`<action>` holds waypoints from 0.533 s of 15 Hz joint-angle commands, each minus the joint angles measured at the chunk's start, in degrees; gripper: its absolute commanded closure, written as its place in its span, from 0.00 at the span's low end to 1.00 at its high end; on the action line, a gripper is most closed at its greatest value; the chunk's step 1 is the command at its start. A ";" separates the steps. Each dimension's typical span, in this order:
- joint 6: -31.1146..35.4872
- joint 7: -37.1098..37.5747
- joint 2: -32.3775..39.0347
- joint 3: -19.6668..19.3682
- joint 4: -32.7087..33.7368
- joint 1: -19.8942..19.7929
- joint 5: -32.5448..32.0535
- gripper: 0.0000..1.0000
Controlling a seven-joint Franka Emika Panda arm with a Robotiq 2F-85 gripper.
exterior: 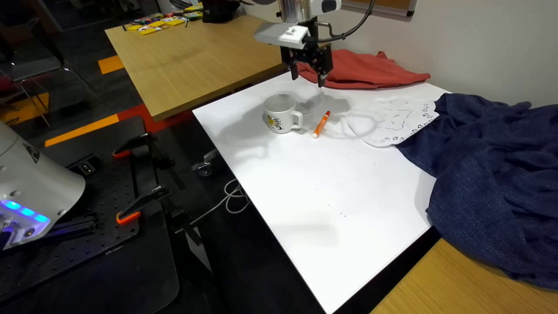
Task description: Put the marker in the mug
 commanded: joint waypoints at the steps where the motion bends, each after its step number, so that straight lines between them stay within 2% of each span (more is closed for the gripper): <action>1: -1.13 3.24 3.12 -1.46 3.07 1.49 -2.38 0.00; 2: -0.19 0.85 1.84 0.36 1.22 -0.34 -1.05 0.00; 5: -0.20 1.76 3.15 -0.10 2.07 0.14 -1.78 0.00; 8: 0.58 -0.62 4.57 0.71 3.91 -1.14 -1.68 0.00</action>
